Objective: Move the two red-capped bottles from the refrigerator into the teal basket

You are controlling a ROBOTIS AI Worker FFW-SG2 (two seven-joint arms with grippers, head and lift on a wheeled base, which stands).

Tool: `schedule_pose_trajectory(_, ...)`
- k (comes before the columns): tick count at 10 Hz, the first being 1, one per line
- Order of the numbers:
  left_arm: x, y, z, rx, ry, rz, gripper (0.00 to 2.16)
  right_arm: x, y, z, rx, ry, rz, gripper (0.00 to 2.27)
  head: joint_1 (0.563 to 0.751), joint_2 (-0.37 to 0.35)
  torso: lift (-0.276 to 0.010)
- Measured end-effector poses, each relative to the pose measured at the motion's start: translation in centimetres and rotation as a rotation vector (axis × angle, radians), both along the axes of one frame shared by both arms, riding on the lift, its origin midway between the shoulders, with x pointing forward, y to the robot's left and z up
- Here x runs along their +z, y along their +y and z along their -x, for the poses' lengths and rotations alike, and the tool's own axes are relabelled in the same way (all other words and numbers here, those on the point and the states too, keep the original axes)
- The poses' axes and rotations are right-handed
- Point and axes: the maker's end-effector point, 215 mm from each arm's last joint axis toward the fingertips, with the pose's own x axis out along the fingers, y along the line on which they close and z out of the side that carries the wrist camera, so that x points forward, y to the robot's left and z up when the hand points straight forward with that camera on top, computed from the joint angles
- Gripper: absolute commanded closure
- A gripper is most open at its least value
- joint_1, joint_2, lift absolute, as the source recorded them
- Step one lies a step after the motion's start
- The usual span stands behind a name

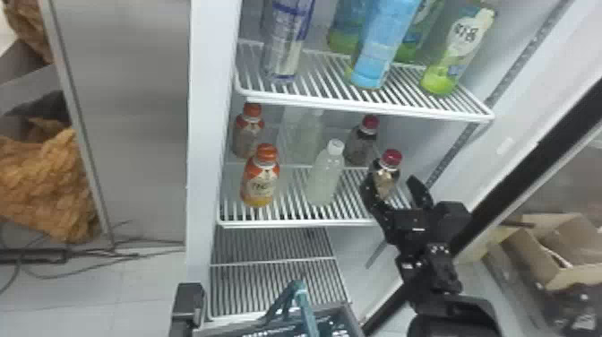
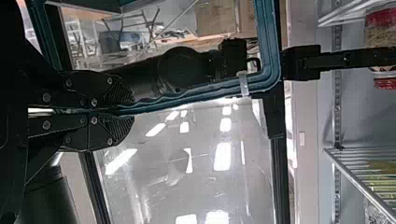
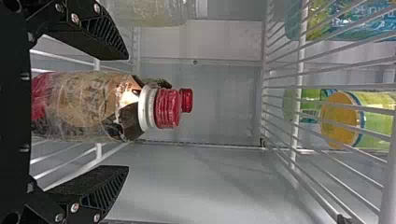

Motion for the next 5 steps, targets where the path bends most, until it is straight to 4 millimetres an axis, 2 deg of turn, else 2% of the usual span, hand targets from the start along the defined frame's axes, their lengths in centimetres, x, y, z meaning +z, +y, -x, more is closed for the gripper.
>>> schedule_pose_trajectory(3,0.0,0.0,0.1,-0.002,0.001,0.0,1.11,0.1,0.0,-1.7,0.009,0.007,-0.01,0.27,0.695,-0.35,-0.228)
schedule_pose_trajectory(5,-0.1,0.0,0.5,-0.019,0.005,-0.003,1.11,-0.4,-0.2,-2.3,0.011,0.026,-0.029,0.46,0.695,-0.35,-0.228)
